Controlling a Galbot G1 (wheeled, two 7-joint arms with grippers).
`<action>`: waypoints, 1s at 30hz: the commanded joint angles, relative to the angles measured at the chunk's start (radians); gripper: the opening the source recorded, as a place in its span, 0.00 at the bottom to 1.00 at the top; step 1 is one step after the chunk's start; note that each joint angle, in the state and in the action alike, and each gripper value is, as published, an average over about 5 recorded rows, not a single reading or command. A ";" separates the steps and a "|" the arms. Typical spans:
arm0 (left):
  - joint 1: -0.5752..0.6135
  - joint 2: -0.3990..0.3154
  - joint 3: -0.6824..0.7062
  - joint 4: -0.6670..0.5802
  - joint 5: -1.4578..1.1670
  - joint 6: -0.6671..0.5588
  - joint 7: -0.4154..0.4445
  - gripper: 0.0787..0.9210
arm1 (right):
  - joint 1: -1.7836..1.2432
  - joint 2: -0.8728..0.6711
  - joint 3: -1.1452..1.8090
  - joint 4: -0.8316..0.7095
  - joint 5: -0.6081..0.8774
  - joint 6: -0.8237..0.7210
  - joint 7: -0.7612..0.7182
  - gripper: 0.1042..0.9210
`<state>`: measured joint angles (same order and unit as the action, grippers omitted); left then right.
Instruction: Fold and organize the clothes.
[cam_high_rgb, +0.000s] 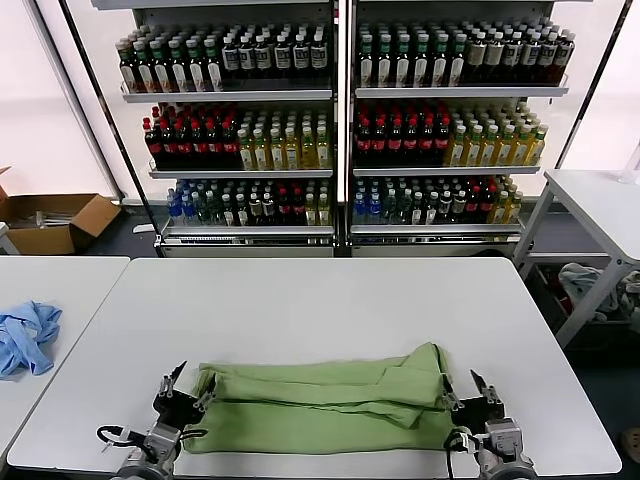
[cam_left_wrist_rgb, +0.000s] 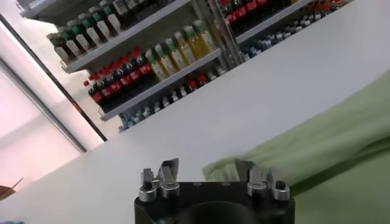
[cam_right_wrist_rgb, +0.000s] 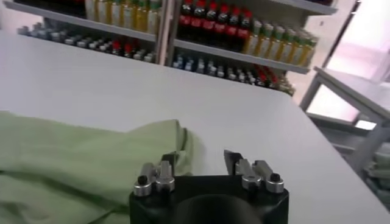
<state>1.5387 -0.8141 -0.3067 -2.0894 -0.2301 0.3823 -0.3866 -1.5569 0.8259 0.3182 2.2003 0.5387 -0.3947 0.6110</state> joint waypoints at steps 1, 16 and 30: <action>0.063 -0.005 -0.096 -0.173 -0.081 0.010 -0.031 0.70 | -0.065 -0.012 0.165 0.090 0.001 0.138 0.029 0.69; 0.129 -0.218 -0.059 -0.134 -0.184 -0.196 -0.055 0.88 | -0.251 0.028 0.270 -0.012 -0.083 0.672 -0.199 0.88; 0.097 -0.253 -0.042 -0.009 -0.237 -0.257 -0.032 0.88 | -0.428 0.057 0.355 -0.114 -0.054 0.930 -0.363 0.88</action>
<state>1.6385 -1.0104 -0.3659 -2.1602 -0.4122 0.1801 -0.4220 -1.8718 0.8652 0.6121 2.1455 0.4729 0.3276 0.3465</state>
